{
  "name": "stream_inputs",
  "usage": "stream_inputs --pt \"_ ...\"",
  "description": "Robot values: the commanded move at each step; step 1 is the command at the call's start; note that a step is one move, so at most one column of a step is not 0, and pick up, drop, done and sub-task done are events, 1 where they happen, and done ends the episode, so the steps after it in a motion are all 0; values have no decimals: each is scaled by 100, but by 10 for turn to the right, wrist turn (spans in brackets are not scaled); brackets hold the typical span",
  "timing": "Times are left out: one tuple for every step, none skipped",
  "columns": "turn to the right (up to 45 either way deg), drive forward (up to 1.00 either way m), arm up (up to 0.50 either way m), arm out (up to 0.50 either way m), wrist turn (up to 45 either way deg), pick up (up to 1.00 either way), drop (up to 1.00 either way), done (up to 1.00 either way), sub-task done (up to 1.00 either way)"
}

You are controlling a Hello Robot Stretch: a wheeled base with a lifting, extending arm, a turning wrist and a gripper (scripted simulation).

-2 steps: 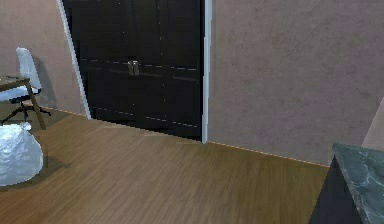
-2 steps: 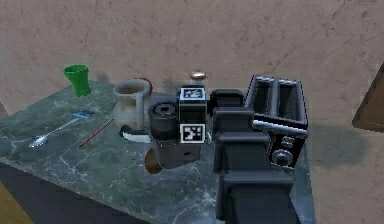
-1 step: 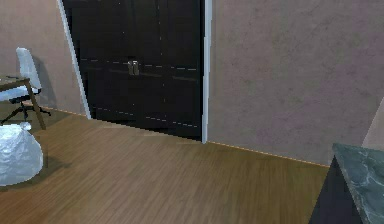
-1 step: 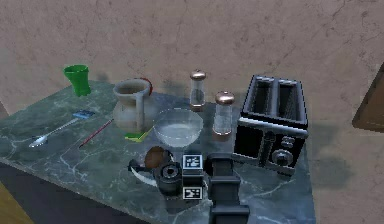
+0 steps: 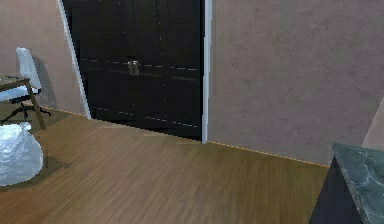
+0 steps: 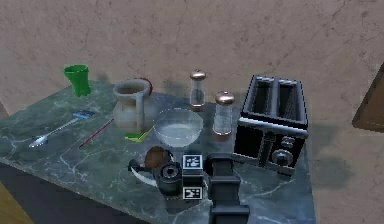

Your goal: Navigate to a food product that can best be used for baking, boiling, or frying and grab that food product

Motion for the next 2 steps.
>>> stream_inputs --pt "0 0 10 0 0 0 0 0 0" --pt "0 0 0 0 0 0 0 100 0"
